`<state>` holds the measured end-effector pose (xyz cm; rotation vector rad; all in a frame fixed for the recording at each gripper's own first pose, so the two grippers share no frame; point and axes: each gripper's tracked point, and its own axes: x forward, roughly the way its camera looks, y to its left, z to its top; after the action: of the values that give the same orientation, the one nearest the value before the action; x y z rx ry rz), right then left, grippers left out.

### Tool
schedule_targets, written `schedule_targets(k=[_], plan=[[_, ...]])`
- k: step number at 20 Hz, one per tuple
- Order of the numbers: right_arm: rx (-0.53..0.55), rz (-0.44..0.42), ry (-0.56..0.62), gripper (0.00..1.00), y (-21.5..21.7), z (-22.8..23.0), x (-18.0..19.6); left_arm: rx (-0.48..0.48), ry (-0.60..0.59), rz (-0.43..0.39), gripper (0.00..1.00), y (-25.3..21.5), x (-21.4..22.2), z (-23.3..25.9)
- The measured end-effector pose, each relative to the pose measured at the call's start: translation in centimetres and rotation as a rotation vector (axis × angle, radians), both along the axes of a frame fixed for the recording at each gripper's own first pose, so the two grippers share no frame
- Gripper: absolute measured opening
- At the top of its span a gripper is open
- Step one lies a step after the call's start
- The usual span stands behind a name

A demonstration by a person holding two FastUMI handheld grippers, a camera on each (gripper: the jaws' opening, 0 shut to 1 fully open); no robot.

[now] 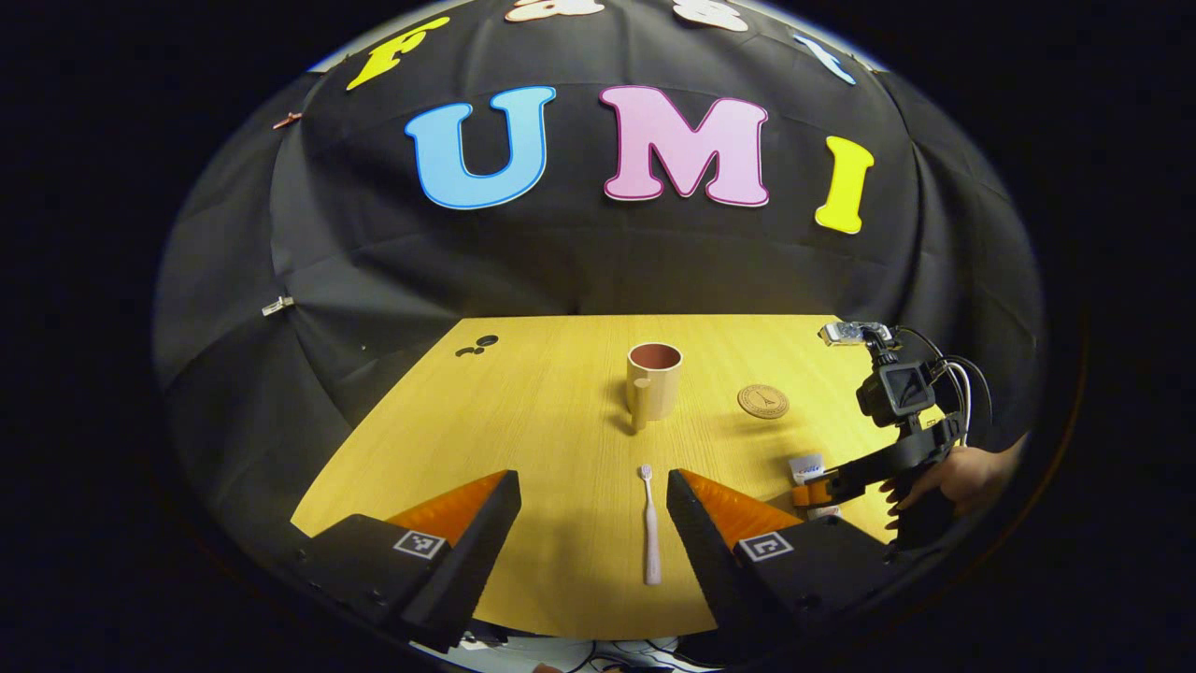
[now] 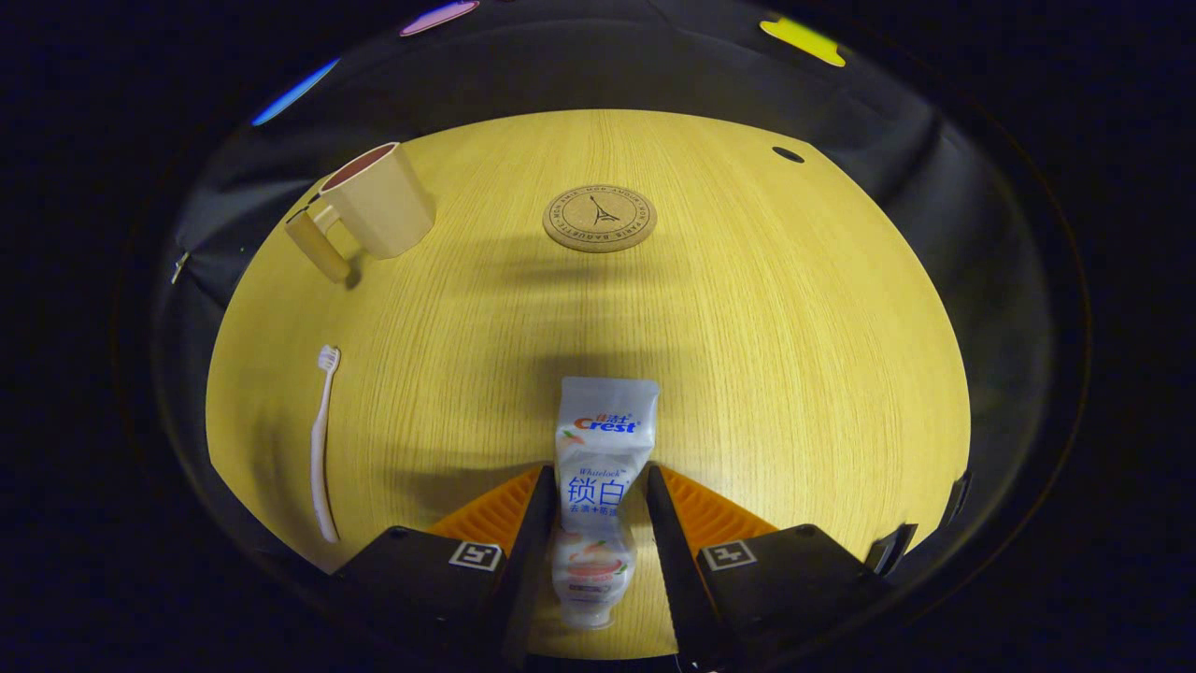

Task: Put the toothbrush and toothpaste on the desktop into the cup, then pick up the cup and place it on the coaster on the desktop.

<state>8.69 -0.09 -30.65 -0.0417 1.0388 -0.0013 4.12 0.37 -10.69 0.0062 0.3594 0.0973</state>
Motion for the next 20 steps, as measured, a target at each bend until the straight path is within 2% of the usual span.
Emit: schedule_targets(k=[2,3,7,8,9,12,16,20], plan=[[0.002,0.01,-0.006,0.58,0.2,0.1,-0.2,0.004,0.003,0.002,0.98,0.2,0.0,-0.1],[-0.003,0.022,-0.01,0.43,0.3,0.0,0.0,0.007,0.004,0.004,0.98,0.3,0.0,-0.2],[0.011,0.081,-0.005,0.35,0.6,0.2,-0.3,0.001,0.009,0.005,0.98,0.4,0.1,-0.4],[0.023,0.095,-0.001,0.32,0.5,0.2,-0.3,-0.003,0.012,0.005,0.93,0.3,0.2,-0.4],[0.037,0.095,0.006,0.32,0.5,0.3,-0.4,-0.007,0.014,0.004,0.98,0.3,0.2,-0.6],[0.063,0.074,0.01,0.32,0.0,0.8,-0.7,-0.027,0.028,0.0,0.98,0.2,0.7,-1.1],[0.071,0.084,-0.045,0.32,-0.7,3.1,0.0,-0.048,0.084,-0.021,0.98,-0.6,1.8,-3.1],[0.083,0.109,-0.1,0.32,-1.2,5.8,0.7,-0.094,0.203,-0.049,0.98,-1.7,2.6,-6.5]])
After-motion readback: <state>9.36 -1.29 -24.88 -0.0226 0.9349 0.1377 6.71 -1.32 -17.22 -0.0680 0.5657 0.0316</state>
